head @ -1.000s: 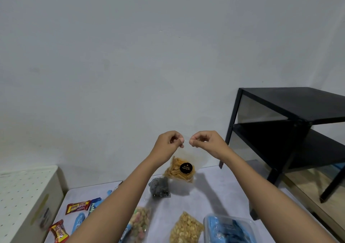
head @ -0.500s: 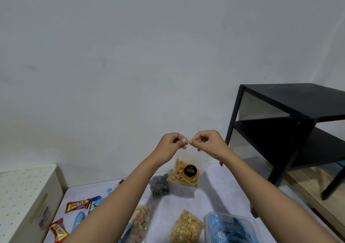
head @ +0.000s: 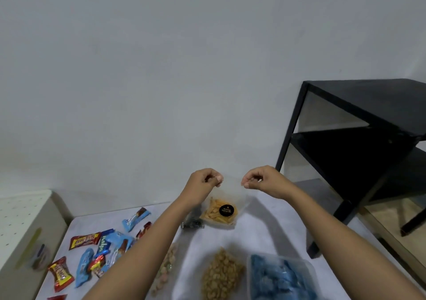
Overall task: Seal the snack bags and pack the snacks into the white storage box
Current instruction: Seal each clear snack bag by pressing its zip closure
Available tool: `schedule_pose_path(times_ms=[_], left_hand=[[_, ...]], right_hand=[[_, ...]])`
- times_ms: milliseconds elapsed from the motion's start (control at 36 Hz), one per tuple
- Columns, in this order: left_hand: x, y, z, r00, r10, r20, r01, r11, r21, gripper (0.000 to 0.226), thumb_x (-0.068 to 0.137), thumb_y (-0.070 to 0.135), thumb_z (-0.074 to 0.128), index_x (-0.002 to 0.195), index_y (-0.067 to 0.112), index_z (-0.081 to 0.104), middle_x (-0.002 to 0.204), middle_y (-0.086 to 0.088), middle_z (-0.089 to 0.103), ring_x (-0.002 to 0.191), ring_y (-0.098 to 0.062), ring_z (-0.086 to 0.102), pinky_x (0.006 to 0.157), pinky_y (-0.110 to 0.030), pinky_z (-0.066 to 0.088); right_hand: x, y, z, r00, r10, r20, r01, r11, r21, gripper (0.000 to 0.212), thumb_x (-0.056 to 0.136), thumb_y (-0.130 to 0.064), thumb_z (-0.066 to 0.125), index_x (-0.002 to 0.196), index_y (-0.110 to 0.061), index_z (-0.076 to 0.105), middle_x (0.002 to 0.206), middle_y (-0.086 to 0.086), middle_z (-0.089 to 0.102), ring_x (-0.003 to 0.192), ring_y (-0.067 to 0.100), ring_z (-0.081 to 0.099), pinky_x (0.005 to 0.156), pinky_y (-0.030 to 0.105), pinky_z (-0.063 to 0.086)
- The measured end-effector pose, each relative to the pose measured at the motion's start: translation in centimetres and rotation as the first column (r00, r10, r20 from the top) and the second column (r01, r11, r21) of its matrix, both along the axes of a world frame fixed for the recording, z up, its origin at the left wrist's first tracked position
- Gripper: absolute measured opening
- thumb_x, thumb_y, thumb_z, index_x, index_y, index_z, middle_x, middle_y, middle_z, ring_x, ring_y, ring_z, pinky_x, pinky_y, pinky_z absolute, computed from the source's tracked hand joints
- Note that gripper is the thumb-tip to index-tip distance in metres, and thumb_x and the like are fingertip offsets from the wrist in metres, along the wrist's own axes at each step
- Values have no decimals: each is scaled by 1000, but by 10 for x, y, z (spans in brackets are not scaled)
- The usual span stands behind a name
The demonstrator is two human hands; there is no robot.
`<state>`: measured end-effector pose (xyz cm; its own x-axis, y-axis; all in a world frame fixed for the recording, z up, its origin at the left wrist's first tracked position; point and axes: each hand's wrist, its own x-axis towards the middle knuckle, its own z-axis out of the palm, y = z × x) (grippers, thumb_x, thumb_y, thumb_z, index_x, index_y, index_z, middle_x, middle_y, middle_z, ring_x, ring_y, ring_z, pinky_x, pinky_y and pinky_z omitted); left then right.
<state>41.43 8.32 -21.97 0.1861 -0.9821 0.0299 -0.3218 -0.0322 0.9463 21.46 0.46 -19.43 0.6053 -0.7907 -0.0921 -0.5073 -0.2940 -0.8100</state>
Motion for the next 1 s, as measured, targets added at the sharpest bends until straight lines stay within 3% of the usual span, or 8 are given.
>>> schedule_pose_path(times_ms=[56, 167, 306, 417, 583, 694, 917, 1000], left_hand=[[-4, -3, -16, 1000, 6, 16, -6, 999, 32, 12, 90, 14, 58, 80, 15, 64, 81, 1, 64, 83, -16, 59, 86, -32, 48], [-12, -10, -44, 984, 140, 112, -145, 989, 40, 4, 89, 17, 58, 87, 14, 60, 89, -1, 60, 85, -16, 55, 73, -14, 43], [-33, -5, -68, 920, 382, 87, -390, 913, 118, 34, 80, 36, 70, 77, 11, 47, 70, 0, 48, 62, -11, 45, 57, -7, 37], [-46, -11, -89, 954, 267, -137, -239, 952, 190, 52, 71, 59, 63, 54, 15, 42, 56, -6, 44, 56, -17, 42, 61, -28, 38], [-47, -17, -95, 882, 266, -389, -188, 956, 227, 29, 87, 18, 60, 60, 8, 55, 63, -12, 57, 71, -23, 54, 77, -40, 47], [-40, -12, -93, 843, 202, -499, -108, 971, 211, 20, 77, 13, 57, 71, -5, 62, 74, -19, 61, 73, -23, 57, 77, -33, 50], [-29, -6, -88, 814, 105, -572, 6, 982, 188, 20, 85, 2, 55, 67, -1, 64, 66, -6, 65, 68, -12, 62, 73, -19, 54], [-25, -8, -88, 800, 146, -582, -13, 974, 225, 23, 90, 6, 55, 70, -1, 65, 67, -9, 68, 69, -14, 68, 71, -17, 56]], right_hand=[[1, -7, -15, 998, 7, -59, -6, 1000, 7, 17, 83, -11, 67, 73, -26, 69, 73, 1, 62, 68, 11, 50, 64, 18, 41], [6, -13, -41, 997, -20, -69, 22, 999, 35, 10, 86, -10, 62, 82, -14, 70, 67, -8, 57, 58, -1, 49, 54, 5, 37], [12, -12, -74, 995, -71, -64, 70, 997, -23, 19, 87, -7, 56, 80, -19, 68, 84, -3, 67, 74, 3, 57, 63, 9, 43], [15, -6, -89, 999, 24, -29, -27, 991, -128, 11, 82, -7, 60, 81, -14, 69, 77, -9, 61, 71, -1, 55, 66, 5, 40], [18, -1, -98, 999, 28, 25, -26, 998, -53, 7, 85, -13, 60, 84, -13, 67, 83, -6, 62, 74, 4, 54, 64, 6, 41], [19, 4, -98, 997, 2, 75, -4, 1000, 24, 12, 86, -25, 64, 83, -15, 67, 84, -5, 64, 74, 5, 55, 64, 9, 45], [21, 8, -105, 994, -33, 105, 33, 999, 6, 21, 77, -31, 73, 75, -14, 62, 78, 2, 66, 68, 9, 57, 63, 22, 49], [22, 10, -106, 996, -17, 83, 20, 999, -35, 22, 78, -31, 73, 75, -12, 62, 74, -1, 65, 66, 5, 56, 60, 18, 47]])
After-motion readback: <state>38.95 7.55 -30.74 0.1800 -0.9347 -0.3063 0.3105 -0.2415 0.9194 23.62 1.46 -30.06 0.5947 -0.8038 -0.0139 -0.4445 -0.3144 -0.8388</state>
